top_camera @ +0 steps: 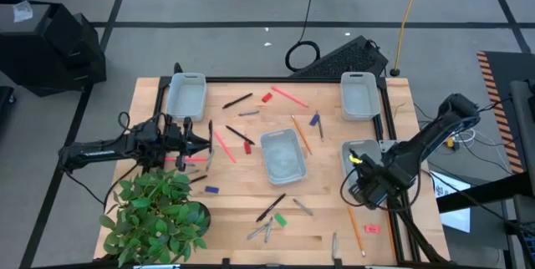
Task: Sort crayons/erasers/pens/pencils in bins
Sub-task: Put the black pen into the bottom right gray bin
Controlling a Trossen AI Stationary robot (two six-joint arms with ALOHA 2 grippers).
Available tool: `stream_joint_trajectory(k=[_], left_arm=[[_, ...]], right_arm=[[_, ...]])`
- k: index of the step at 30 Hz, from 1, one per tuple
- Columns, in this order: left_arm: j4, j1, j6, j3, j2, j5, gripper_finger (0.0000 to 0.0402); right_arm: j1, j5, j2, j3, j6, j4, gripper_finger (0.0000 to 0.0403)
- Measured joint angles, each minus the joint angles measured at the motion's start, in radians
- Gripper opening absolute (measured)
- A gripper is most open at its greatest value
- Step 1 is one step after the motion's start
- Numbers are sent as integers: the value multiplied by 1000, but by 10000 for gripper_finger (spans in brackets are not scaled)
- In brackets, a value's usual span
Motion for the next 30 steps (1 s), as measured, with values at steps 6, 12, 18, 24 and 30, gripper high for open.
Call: stream_joint_trajectory(k=[6, 12, 18, 24, 30], left_arm=[[0, 0, 0, 0, 0, 0, 56], [0, 0, 0, 0, 0, 0, 56], [-1, 0, 0, 0, 0, 0, 56], [-1, 0, 0, 0, 0, 0, 56], [0, 0, -88, 0, 0, 0, 56]], right_arm=[[-5, 123, 115, 129, -196, 110, 99], [-9, 121, 329, 306, -499, 293, 95], [-14, 151, 469, 427, -900, 444, 95], [-44, 149, 513, 426, -1283, 711, 99], [-200, 20, 600, 426, -1481, 920, 129]])
